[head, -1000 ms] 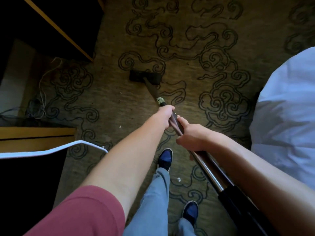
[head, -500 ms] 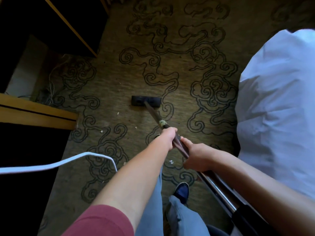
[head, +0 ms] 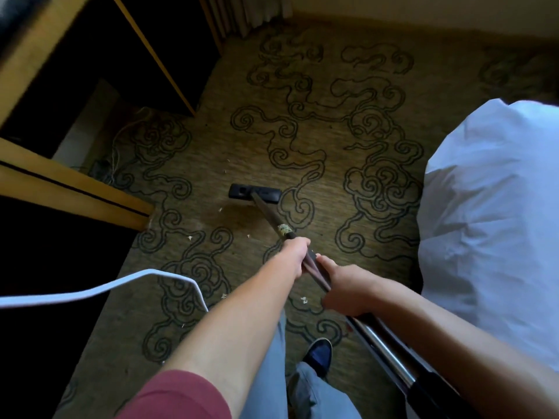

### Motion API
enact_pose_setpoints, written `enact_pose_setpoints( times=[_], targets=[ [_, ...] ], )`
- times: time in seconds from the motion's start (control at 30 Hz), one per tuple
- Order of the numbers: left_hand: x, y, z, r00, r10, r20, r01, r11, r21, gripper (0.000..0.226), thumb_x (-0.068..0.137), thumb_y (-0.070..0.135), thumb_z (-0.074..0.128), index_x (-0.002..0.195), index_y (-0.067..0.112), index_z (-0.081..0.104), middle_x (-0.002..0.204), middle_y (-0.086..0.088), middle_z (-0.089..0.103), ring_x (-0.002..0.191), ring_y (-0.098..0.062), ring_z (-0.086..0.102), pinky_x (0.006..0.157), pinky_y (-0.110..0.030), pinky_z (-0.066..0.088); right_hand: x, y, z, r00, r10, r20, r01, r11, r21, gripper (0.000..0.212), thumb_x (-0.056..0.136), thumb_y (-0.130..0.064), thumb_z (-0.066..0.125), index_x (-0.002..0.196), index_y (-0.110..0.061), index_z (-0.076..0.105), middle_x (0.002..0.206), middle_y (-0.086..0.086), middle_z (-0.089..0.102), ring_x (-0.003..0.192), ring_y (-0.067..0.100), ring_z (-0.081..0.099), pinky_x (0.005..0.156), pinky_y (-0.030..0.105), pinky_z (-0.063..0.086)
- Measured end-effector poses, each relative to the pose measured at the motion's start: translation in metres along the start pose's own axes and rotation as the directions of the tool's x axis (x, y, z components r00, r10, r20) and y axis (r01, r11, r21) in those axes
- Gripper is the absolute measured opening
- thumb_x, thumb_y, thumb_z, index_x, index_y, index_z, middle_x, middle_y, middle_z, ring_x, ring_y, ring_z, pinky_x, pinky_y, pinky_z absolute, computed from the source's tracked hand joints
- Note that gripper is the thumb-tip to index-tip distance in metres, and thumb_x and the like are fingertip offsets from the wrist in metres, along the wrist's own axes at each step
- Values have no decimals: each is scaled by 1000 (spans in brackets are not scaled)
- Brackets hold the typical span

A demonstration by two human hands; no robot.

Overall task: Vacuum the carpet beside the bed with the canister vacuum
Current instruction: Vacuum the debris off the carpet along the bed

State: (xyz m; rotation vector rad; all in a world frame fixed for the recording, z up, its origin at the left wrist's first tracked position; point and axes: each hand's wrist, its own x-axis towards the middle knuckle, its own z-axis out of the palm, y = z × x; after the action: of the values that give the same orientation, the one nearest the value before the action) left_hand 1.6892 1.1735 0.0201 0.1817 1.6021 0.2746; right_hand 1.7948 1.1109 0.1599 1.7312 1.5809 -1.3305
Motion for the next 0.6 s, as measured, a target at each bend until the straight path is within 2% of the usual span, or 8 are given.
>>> enact_pose_setpoints(
  times=[0.07,0.13,0.2,0.3,0.37,0.47,0.57,0.6],
  targets=[
    [5,38,-15,998,55,-25,-55,998,8,10,97,14,58,102,5,56,87,-15,63,73,-27,64,77,-39,58,16,-24,-23,999,-35,-37,35,999,16,92,78,-34,59,154,-33,7,118,12,63,93,27,63,75,27,47],
    [23,80,-33,993,106,-45,-106,994,18,21,96,15,59,113,3,59,104,-18,65,92,-30,67,93,-46,58,39,-54,-48,998,-38,-56,38,999,4,90,80,-32,57,155,-32,6,121,13,61,94,28,62,78,29,50],
    [42,122,-51,986,152,-73,-150,988,26,29,96,15,59,121,0,59,115,-21,66,108,-33,67,102,-49,54,67,-83,-73,997,-36,-65,36,999,-2,89,81,-28,55,154,-32,5,118,12,60,90,26,61,81,32,52],
    [72,183,-80,979,177,-97,-180,984,-20,12,95,15,59,96,4,57,109,-19,63,104,-31,66,104,-50,53,113,-126,-113,995,-67,-75,65,998,-27,85,81,-25,54,154,-30,11,106,7,55,87,25,59,80,32,52],
    [90,215,-98,979,168,-116,-173,985,-30,15,95,18,59,86,8,53,105,-17,61,102,-30,65,106,-51,51,138,-149,-131,992,-94,-81,90,995,-48,83,83,-24,51,155,-26,10,117,10,57,92,26,61,78,33,50],
    [128,250,-127,984,119,-133,-129,989,-75,16,95,19,59,87,7,51,109,-15,62,106,-28,63,113,-50,45,182,-185,-146,995,-81,-56,79,996,-32,83,85,-21,48,156,-26,5,132,12,53,105,30,63,86,38,52],
    [158,271,-146,987,56,-150,-68,995,-73,18,97,24,59,105,8,59,136,-13,65,127,-30,62,117,-45,40,220,-211,-151,998,-56,-30,54,997,-57,82,87,-24,46,156,-26,0,139,12,49,116,31,58,96,42,49],
    [165,274,-148,986,51,-158,-61,996,-62,19,97,25,59,103,8,61,138,-12,64,126,-29,63,114,-44,41,228,-214,-153,998,-56,-19,55,997,-54,81,88,-24,46,156,-25,1,141,12,48,117,30,57,97,41,49]
  ],
)
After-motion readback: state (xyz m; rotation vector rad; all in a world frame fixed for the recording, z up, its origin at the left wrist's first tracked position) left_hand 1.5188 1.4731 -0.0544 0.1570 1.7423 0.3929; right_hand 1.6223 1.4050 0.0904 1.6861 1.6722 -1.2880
